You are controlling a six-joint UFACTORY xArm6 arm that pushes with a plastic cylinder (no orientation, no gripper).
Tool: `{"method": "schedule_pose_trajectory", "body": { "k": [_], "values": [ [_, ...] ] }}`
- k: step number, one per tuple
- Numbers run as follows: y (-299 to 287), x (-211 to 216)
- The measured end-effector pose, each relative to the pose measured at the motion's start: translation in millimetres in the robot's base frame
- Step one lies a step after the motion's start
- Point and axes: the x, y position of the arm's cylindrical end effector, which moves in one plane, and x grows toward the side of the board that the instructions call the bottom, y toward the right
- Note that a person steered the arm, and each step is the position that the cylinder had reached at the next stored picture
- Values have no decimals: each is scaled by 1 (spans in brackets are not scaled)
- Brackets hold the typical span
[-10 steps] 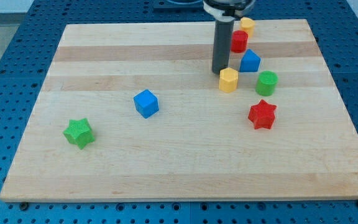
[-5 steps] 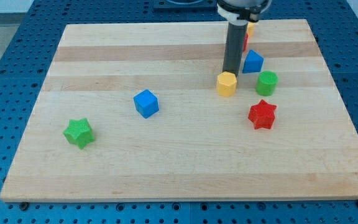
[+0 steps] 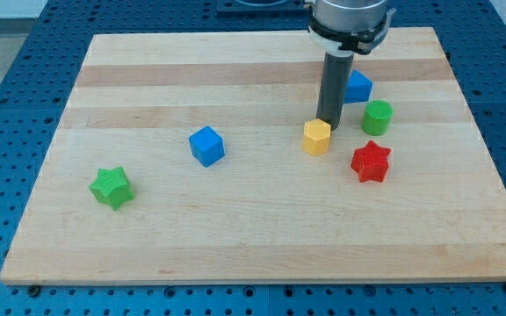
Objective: Push the yellow hexagon into the red star
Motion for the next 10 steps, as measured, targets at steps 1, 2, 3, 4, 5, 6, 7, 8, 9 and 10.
{"method": "schedule_pose_trajectory", "body": {
  "k": [1,2,3,4,5,6,7,8,9,10],
  "values": [
    [-39,-8],
    [-43,-6],
    [-50,13],
    [-50,14],
    [-43,25],
    [-22,41],
    [-21,41],
    [-20,41],
    [-1,41],
    [19,41]
  ]
}}
